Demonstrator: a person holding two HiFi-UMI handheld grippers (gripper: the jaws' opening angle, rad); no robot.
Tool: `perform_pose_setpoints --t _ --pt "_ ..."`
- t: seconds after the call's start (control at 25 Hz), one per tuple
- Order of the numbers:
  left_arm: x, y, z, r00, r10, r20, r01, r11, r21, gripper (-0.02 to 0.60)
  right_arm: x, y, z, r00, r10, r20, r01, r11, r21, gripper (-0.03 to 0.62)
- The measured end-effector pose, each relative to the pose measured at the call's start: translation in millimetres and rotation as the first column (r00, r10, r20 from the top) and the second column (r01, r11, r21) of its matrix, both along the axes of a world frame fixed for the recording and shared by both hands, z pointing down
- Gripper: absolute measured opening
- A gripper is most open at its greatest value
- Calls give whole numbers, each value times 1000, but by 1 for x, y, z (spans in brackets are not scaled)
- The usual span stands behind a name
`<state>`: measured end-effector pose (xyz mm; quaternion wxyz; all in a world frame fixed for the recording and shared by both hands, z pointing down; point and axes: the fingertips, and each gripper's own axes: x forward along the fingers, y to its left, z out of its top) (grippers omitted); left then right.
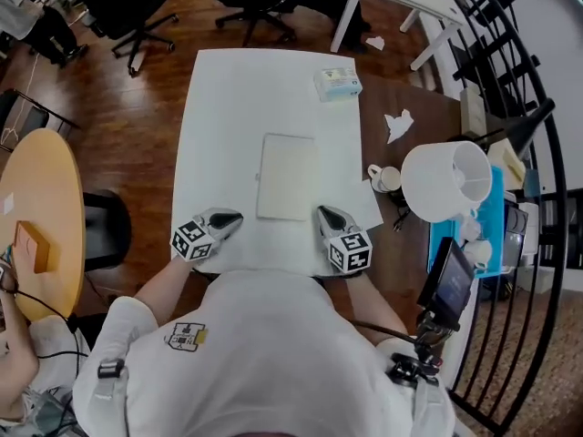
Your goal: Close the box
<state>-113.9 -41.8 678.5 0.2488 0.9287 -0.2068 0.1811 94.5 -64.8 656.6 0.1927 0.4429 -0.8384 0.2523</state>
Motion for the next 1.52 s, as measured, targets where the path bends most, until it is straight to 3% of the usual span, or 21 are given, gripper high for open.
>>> perform_pose_setpoints --t 0.16,0.36,1.08,1.52 --pt "18 38 13 1000 -4 -3 3 999 -41 9 1 27 17 1000 -16 -5 16 999 -34 0" --pt "29 71 29 994 70 81 -65 996 -59 0 -4 58 24 999 -47 -16 46 996 -75 0" --pt "22 64 27 996 11 84 -12 1000 9 0 -14 76 16 993 -110 -44 109 994 -33 0" --pt "23 65 22 997 13 76 -15 1000 20 0 -17 77 9 996 -87 -23 86 996 -17 0"
